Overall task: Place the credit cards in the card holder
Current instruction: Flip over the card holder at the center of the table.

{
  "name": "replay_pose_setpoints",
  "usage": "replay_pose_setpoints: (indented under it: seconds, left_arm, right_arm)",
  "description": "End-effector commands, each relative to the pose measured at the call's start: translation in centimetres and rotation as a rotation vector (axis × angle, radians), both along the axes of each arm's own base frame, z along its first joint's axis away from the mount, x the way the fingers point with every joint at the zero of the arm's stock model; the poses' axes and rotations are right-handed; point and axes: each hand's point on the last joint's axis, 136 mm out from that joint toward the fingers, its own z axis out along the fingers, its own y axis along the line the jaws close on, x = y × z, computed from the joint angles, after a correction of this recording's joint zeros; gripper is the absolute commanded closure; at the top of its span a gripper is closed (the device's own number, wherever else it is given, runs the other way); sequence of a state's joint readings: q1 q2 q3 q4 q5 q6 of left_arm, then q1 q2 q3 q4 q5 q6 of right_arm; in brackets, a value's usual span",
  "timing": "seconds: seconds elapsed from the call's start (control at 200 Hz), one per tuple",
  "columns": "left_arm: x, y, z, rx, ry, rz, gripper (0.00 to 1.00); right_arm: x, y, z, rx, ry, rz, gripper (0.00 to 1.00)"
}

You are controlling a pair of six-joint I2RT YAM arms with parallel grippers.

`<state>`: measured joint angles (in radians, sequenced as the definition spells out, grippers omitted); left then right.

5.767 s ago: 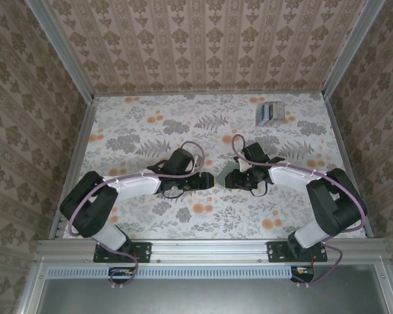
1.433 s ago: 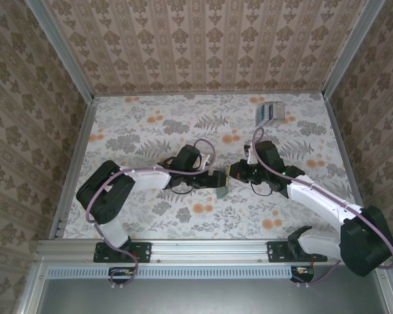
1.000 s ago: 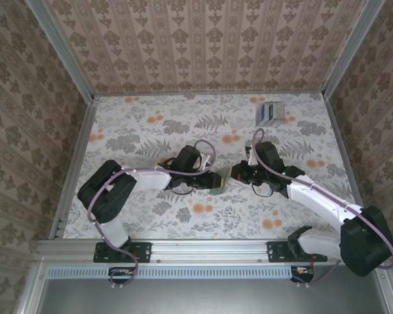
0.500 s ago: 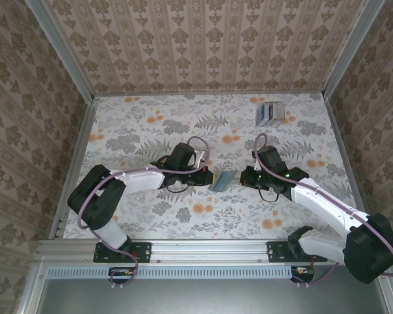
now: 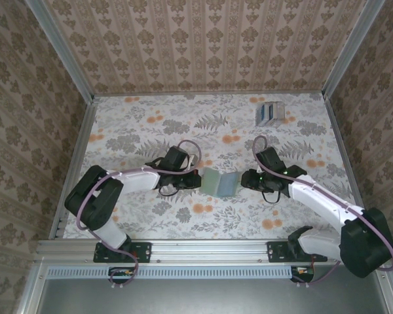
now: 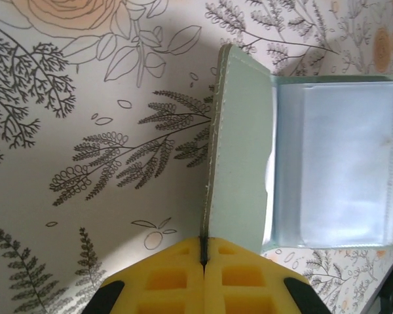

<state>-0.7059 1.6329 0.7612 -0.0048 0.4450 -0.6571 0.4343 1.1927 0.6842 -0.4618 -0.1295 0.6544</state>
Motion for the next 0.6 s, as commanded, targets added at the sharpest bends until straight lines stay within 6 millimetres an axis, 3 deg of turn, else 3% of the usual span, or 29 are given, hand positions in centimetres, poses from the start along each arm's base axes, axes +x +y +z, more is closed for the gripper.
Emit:
replay_pose_setpoints:
  seconds: [0.0,0.275,0.595]
  left_arm:
    - [-0.5,0.0,-1.2,-0.007,0.034,-0.013,1.0]
    - [-0.8,0.2,-1.6,-0.01,0.047,-0.003,1.0]
    - [-0.9,0.1,-1.9,-0.016,0.063,0.007,1.0]
  right_arm:
    - [0.3,2.5,0.2,0.12,0.027,0.049,0.52]
    - [0.3,4.8,-1.4,0.248,0.073,0.081,0.53]
    - [0.6,4.8,-1.9,0.236,0.08,0.083,0.54]
